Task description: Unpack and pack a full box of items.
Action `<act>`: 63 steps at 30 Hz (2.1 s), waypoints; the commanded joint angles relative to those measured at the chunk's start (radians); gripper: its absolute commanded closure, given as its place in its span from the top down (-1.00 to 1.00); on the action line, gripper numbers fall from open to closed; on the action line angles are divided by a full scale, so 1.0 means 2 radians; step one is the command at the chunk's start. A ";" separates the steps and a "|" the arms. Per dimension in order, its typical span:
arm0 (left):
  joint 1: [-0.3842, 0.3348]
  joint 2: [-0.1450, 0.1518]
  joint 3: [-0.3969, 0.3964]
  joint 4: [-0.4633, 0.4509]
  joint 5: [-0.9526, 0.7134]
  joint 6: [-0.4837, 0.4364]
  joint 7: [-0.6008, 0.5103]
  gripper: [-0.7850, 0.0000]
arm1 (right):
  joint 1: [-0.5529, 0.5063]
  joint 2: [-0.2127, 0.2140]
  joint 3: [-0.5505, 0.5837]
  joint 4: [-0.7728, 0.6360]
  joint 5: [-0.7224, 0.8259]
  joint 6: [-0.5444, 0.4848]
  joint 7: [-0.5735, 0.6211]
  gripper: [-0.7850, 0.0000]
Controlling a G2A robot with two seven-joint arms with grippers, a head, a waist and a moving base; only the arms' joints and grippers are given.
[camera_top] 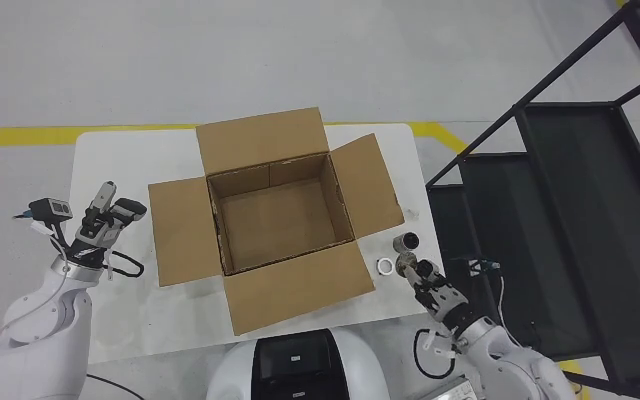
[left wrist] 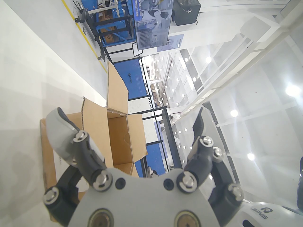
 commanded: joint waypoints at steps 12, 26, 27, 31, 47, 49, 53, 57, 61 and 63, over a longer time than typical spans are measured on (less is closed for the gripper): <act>0.000 0.000 0.000 0.000 0.000 0.000 0.000 1.00 | 0.191 -0.001 -0.185 -0.014 -0.099 0.091 0.143 -1.00; 0.000 0.000 0.000 0.000 0.000 0.000 0.000 1.00 | 0.462 -0.039 -0.394 0.177 -0.246 0.310 0.260 -1.00; 0.000 0.000 0.000 0.000 0.000 0.000 0.000 1.00 | 0.478 -0.043 -0.405 0.196 -0.245 0.319 0.266 -1.00; 0.000 0.000 0.000 0.000 0.000 0.000 0.000 1.00 | 0.536 -0.059 -0.439 0.264 -0.248 0.351 0.277 -1.00; 0.000 0.000 0.000 0.000 0.000 0.000 0.000 1.00 | 0.618 -0.101 -0.498 0.392 -0.242 0.400 0.279 1.00; 0.000 0.000 0.000 0.000 0.000 0.000 0.000 1.00 | 0.601 -0.098 -0.490 0.365 -0.243 0.394 0.271 1.00; 0.000 0.000 0.000 0.000 0.000 0.000 0.000 1.00 | 0.528 -0.082 -0.452 0.256 -0.235 0.347 0.257 1.00; 0.000 0.000 0.000 0.000 0.000 0.000 0.000 1.00 | 0.426 -0.060 -0.388 0.128 -0.232 0.282 0.250 1.00; 0.000 0.000 0.000 0.000 0.000 0.000 0.000 1.00 | 0.322 -0.042 -0.307 0.028 -0.199 0.213 0.229 1.00; 0.000 0.000 0.000 0.000 0.000 0.000 0.000 1.00 | 0.275 -0.035 -0.264 -0.005 -0.173 0.176 0.218 1.00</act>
